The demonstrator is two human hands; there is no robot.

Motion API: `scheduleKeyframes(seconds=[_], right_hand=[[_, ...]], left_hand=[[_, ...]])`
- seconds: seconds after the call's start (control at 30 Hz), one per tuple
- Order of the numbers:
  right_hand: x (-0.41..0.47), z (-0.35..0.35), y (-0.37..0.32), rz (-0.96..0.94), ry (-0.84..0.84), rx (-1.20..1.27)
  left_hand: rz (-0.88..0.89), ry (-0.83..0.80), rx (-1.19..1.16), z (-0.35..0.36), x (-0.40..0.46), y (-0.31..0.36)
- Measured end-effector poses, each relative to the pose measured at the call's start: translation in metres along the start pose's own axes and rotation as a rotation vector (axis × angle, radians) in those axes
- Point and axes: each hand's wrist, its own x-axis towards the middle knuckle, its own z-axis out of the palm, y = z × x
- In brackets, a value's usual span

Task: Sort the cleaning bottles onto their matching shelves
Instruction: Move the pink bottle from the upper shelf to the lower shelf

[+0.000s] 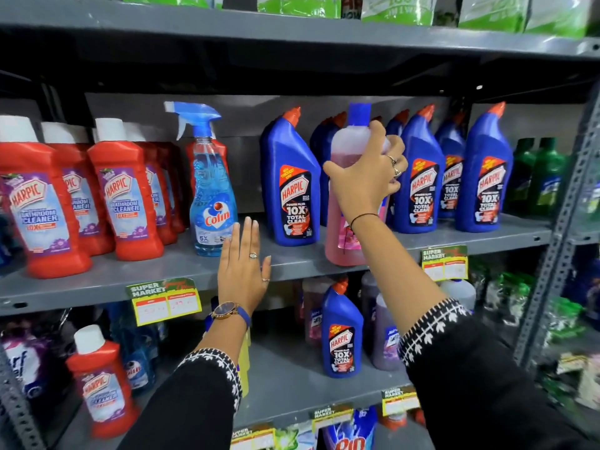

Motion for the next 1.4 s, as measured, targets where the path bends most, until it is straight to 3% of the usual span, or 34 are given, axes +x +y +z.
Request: scheduleKeyframes(seconds=[0.27,0.87,1.4], right_hand=[[-0.06,-0.026,0.0,0.019,0.014,0.095],[-0.228,0.024,0.132,0.167,-0.153,0.007],[-0.271,0.101,0.193,0.224,-0.316,-0.089]], left_hand=[[0.009,-0.02,-0.008,-0.002,-0.002,0.001],[0.014,0.047,0.06,0.004,-0.006,0.0],[-0.009,0.092,0.099,0.005,-0.004,0.001]])
